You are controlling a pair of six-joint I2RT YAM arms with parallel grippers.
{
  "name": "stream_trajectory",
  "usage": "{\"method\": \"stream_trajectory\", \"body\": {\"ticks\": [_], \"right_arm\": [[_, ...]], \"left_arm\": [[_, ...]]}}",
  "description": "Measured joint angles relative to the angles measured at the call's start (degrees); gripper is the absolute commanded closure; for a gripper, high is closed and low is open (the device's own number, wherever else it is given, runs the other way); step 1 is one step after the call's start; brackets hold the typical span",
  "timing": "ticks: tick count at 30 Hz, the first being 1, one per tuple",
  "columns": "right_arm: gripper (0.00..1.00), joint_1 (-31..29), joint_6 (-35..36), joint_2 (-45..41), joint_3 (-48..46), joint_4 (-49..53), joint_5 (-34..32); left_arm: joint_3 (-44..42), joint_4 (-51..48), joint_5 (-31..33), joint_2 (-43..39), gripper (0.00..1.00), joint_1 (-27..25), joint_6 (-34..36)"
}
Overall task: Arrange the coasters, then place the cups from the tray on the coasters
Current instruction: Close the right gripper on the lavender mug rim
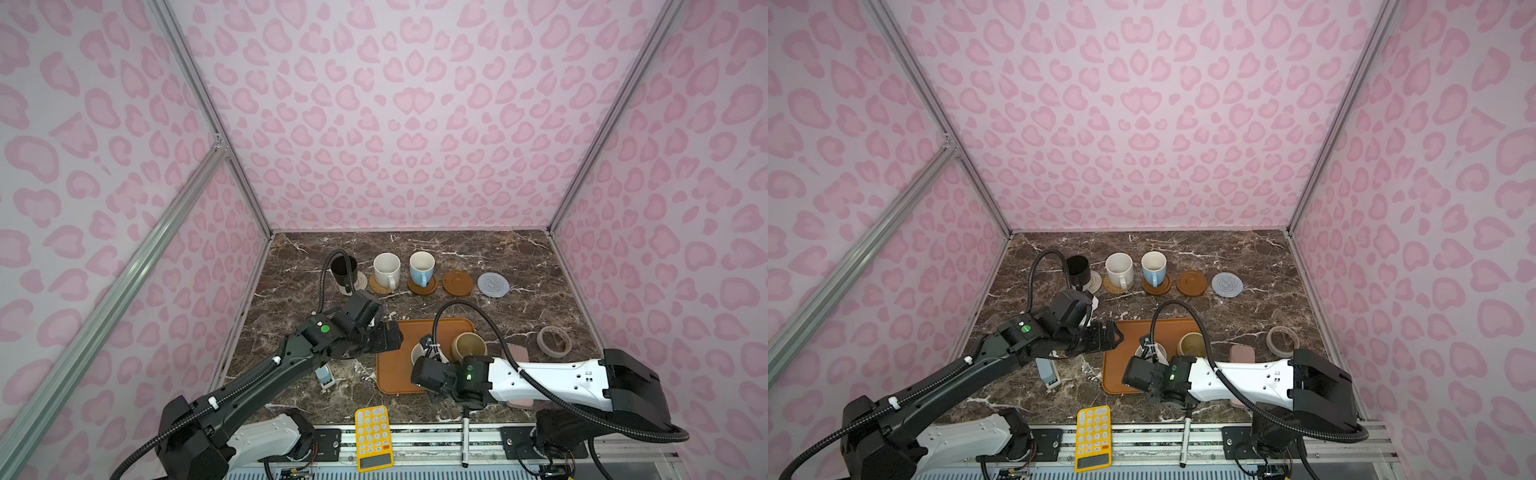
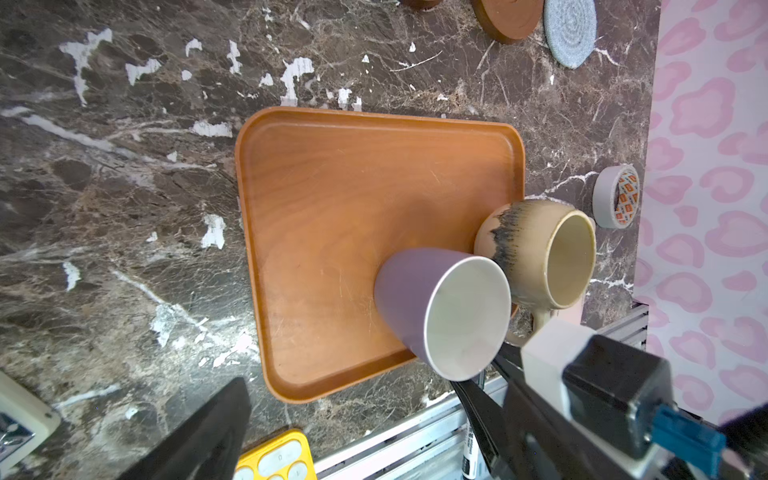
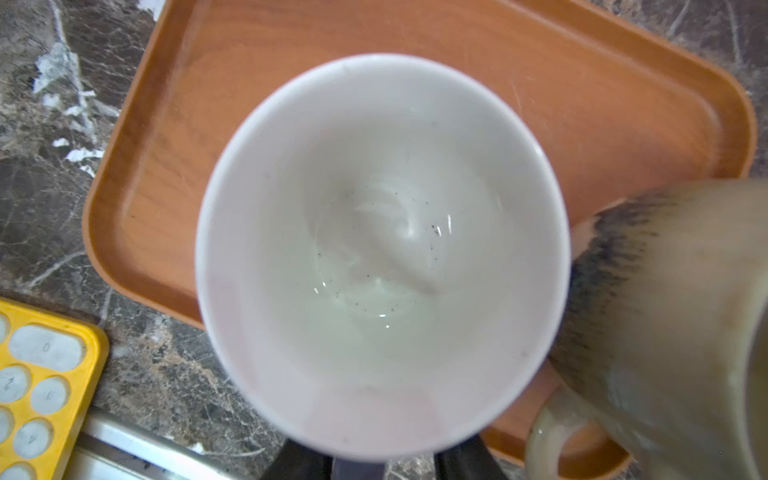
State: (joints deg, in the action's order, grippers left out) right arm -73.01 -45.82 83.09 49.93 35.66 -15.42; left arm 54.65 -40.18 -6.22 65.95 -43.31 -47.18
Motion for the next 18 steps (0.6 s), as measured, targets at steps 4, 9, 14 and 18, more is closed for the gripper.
{"method": "stream_trajectory", "body": {"ticks": [4,9,14,18], "right_arm": [[0.68,0.4,0.4,1.5,0.3,-0.9,0.0],[0.70,0.6,0.6,2.6,0.6,-1.7,0.1],[0.74,0.8,1.4,3.4,0.6,-2.2,0.4],[0.81,1.0,1.8,3.5,0.6,-2.7,0.9]], "left_arm": [[-0.5,0.0,0.2,-0.3,0.03,-0.2,-0.5],[-0.6,0.0,0.7,-0.9,0.03,-0.2,-0.8],[-1.3,0.6,0.9,-1.3,0.03,-0.2,-1.2],[-1.8,1.2,1.6,-2.1,0.03,-0.2,-1.5]]}}
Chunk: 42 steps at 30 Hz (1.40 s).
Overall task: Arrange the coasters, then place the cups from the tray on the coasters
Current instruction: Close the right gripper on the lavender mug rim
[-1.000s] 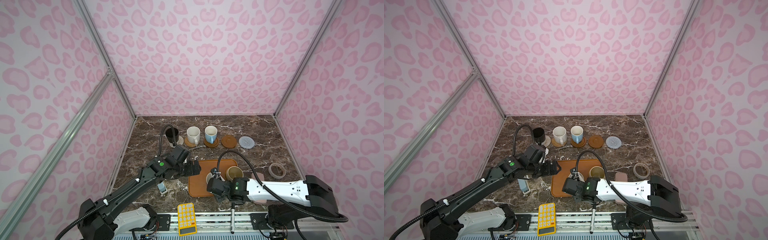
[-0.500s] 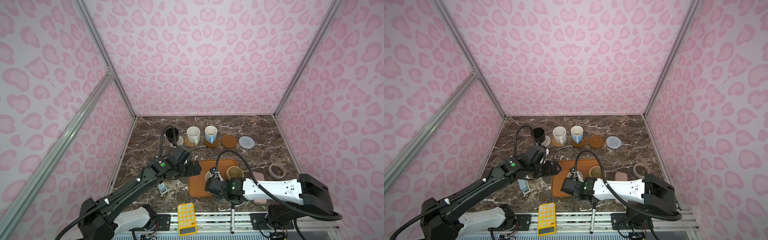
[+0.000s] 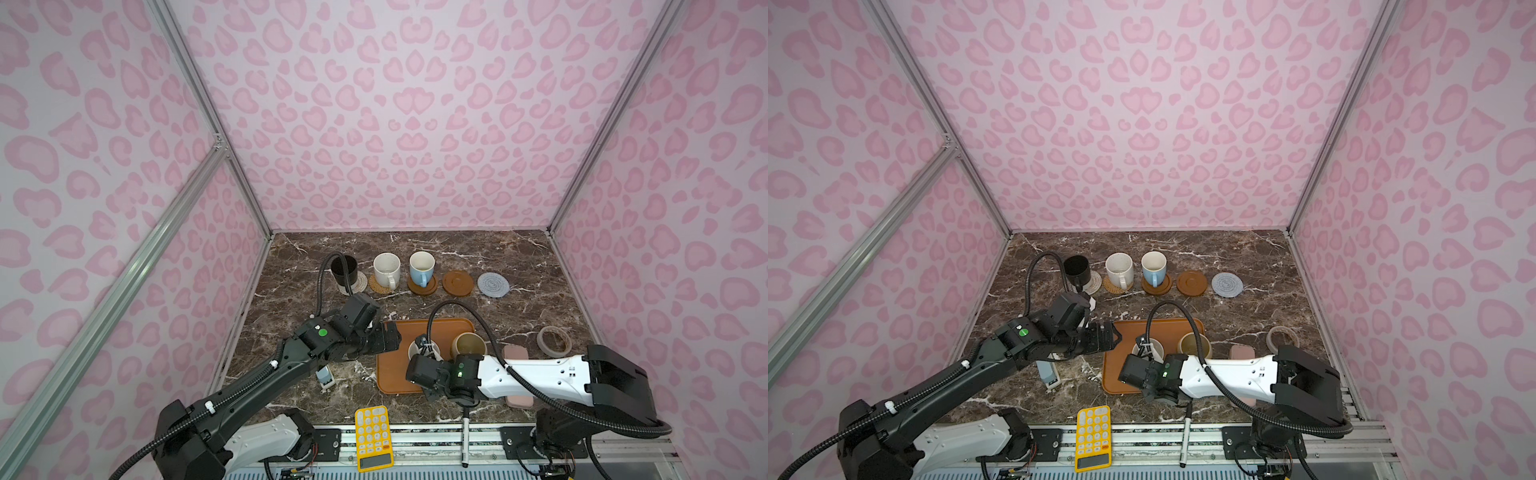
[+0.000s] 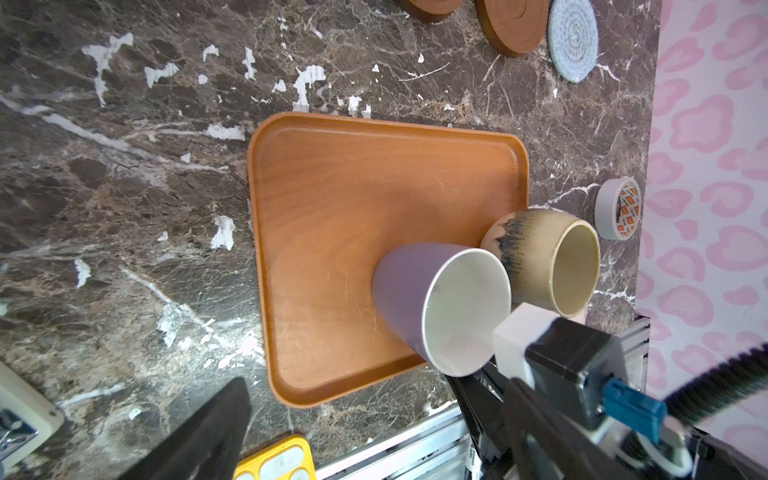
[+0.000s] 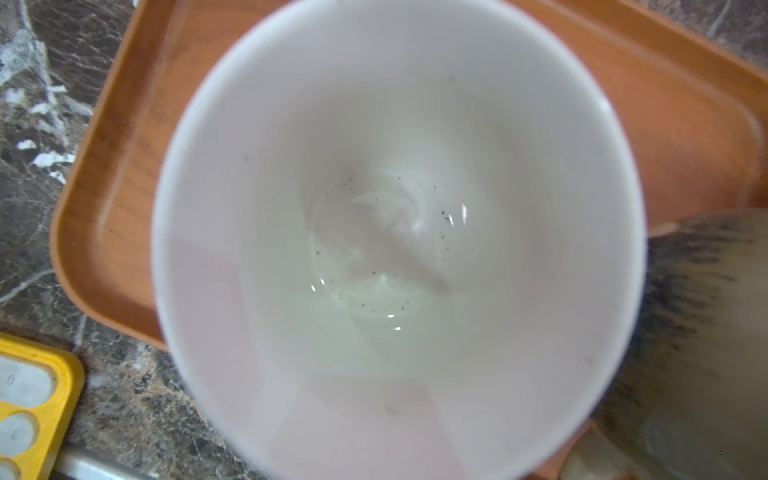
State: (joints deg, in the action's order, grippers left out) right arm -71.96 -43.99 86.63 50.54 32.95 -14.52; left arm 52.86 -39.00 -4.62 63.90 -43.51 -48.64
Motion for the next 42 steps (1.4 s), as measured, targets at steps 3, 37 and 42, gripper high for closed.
{"method": "stream_trajectory", "body": {"ticks": [3,37,42], "right_arm": [[0.85,0.2,0.3,0.0,0.0,-0.5,0.2],[1.00,0.3,-0.4,-4.3,0.7,1.1,-1.4],[1.00,1.3,-0.4,-4.5,0.9,1.2,-1.5]], "left_arm": [[0.0,0.1,0.3,-0.3,0.03,0.0,-0.2],[1.6,1.8,3.0,0.5,0.05,0.1,-1.0],[3.0,3.0,3.8,0.4,0.04,0.3,-1.2]]}}
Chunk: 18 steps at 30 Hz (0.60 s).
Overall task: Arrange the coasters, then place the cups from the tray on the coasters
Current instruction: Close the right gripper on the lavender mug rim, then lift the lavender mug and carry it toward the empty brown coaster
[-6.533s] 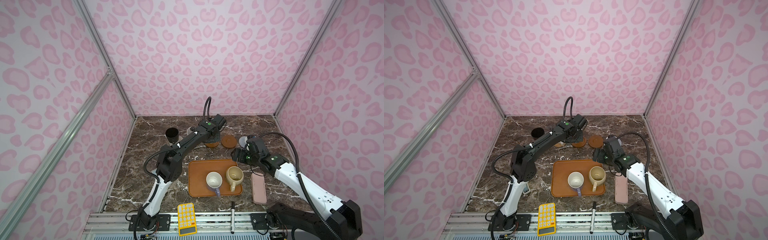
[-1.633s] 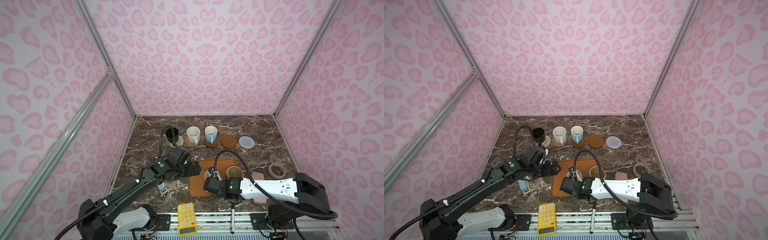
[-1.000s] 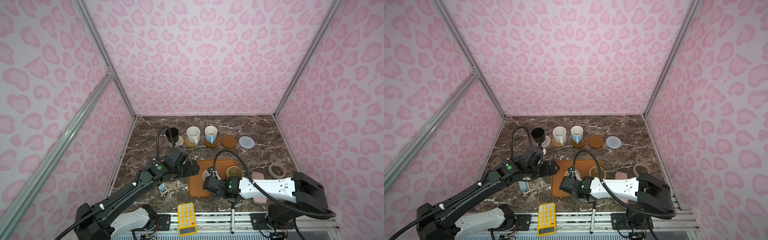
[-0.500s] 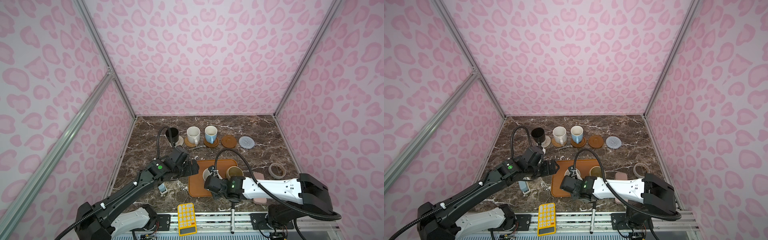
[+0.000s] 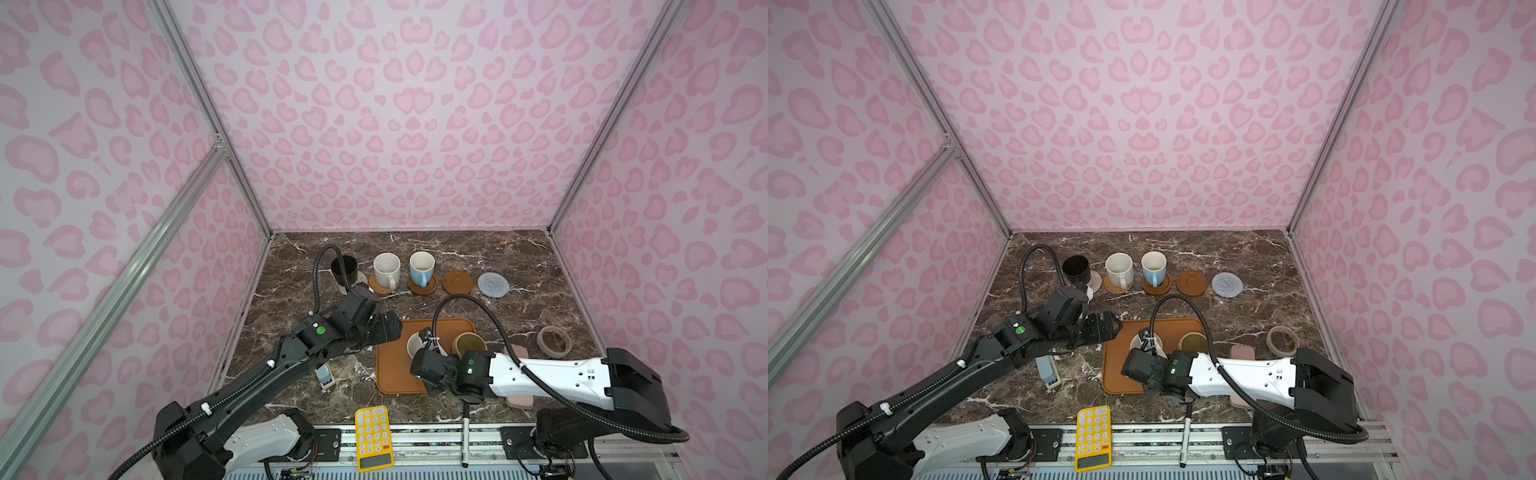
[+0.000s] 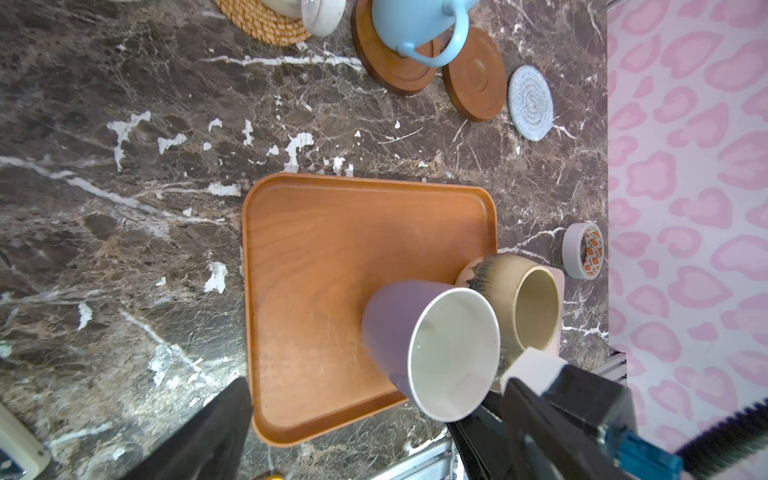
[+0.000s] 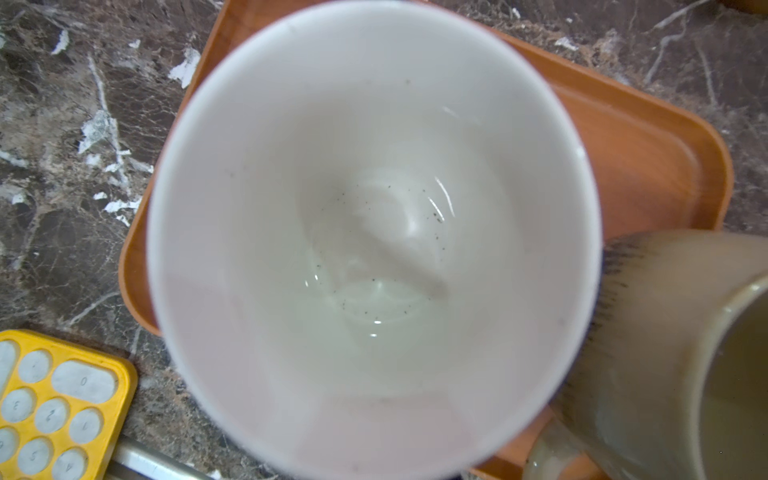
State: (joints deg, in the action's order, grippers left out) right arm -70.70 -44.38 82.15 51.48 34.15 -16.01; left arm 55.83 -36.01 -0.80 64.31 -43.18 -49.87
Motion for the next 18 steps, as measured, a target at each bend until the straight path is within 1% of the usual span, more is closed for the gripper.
{"method": "stream_trajectory", "body": {"ticks": [1,11,18], "right_arm": [[1.00,0.3,0.0,-0.1,0.2,0.0,0.0],[1.00,2.1,1.1,-0.5,2.7,0.0,-0.2],[1.00,3.3,1.1,-2.1,2.8,0.0,-0.2]], "left_arm": [[0.1,0.0,0.4,-0.1,0.03,0.1,0.0],[0.3,0.0,2.7,-1.1,0.03,0.3,-1.0],[0.8,0.1,3.8,-1.6,0.03,0.7,-1.0]]}}
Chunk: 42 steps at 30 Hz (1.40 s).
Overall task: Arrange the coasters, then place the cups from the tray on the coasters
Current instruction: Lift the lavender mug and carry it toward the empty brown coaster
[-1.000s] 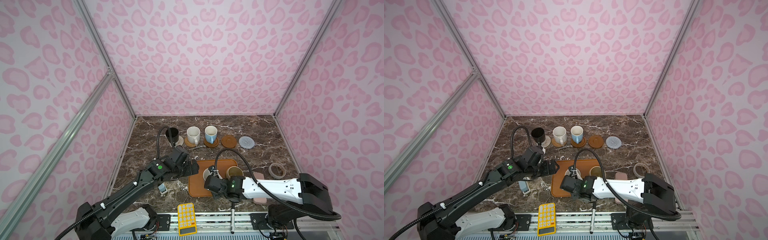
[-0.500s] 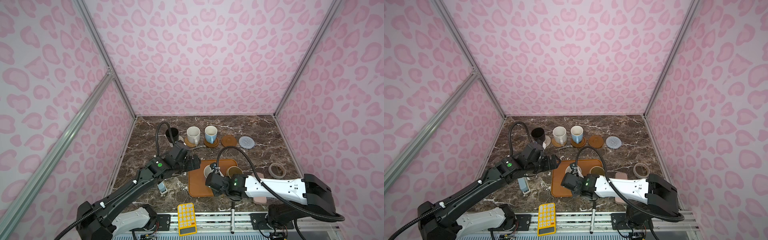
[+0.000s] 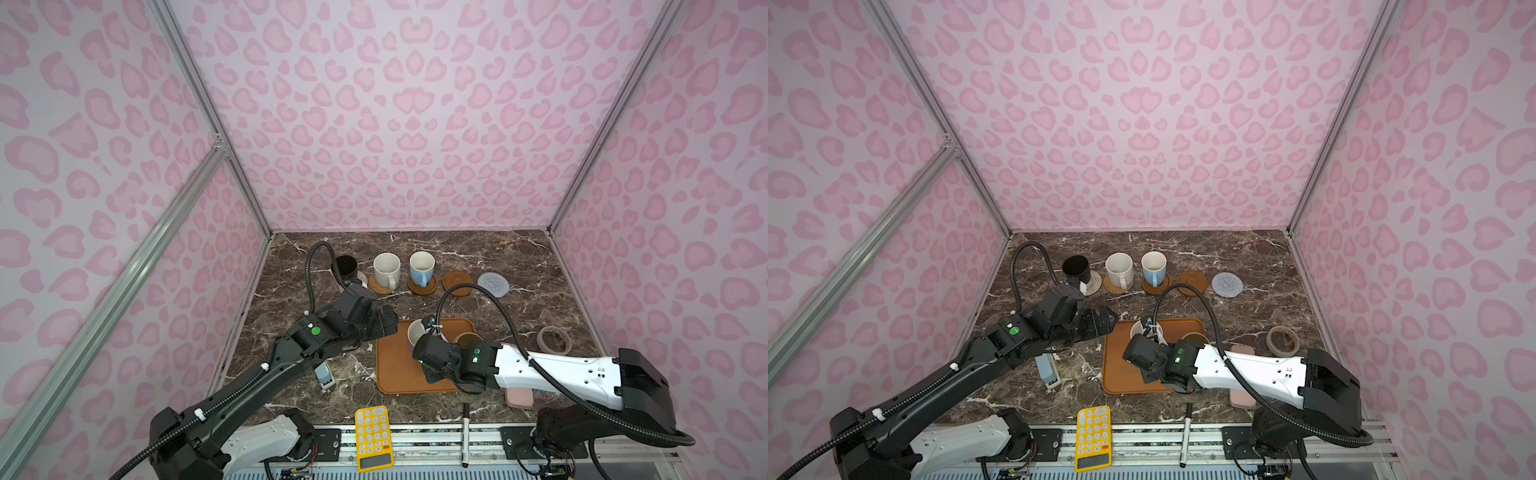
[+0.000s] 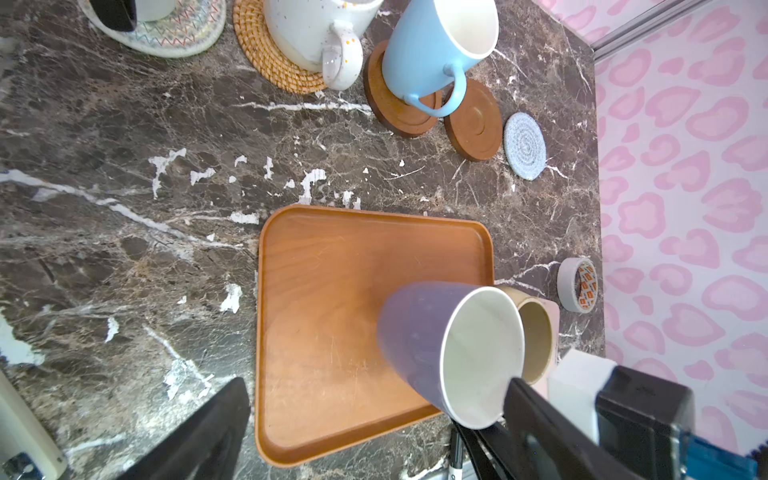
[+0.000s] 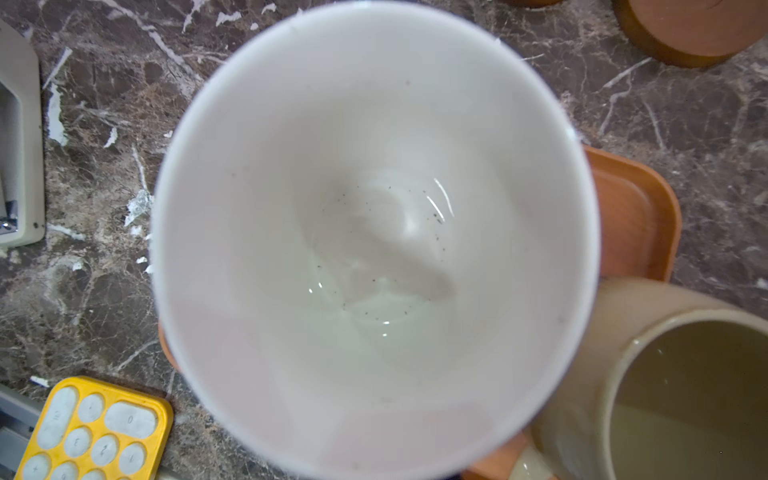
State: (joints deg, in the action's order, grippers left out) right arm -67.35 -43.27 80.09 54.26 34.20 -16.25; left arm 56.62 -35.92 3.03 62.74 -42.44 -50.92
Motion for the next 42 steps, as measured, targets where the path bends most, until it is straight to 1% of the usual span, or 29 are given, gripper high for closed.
{"method": "stream_trajectory", "body": {"ticks": [4,12,22,29,36,42], "right_arm": [[1.00,1.2,0.5,-1.7,0.0,0.1,0.3],[1.00,5.9,3.0,-4.4,0.5,1.0,0.9],[1.00,12.5,6.5,-6.4,1.5,1.9,2.2],[1.00,19.6,9.2,-7.0,2.5,2.2,3.8],[1.00,28.8,12.7,-6.7,3.9,2.4,7.1],[1.00,38.0,15.4,-1.9,7.4,2.5,10.1]], "left_arm": [[0.3,0.2,0.6,-0.4,0.02,0.1,0.0],[2.6,1.3,0.9,0.7,0.02,0.2,0.0],[5.7,3.6,0.1,5.3,0.02,0.2,0.3],[8.4,6.5,-1.9,9.4,0.02,0.2,1.9],[11.6,9.8,-4.8,14.2,0.02,0.2,3.3],[15.6,11.4,-6.3,18.6,0.02,0.2,4.7]]}}
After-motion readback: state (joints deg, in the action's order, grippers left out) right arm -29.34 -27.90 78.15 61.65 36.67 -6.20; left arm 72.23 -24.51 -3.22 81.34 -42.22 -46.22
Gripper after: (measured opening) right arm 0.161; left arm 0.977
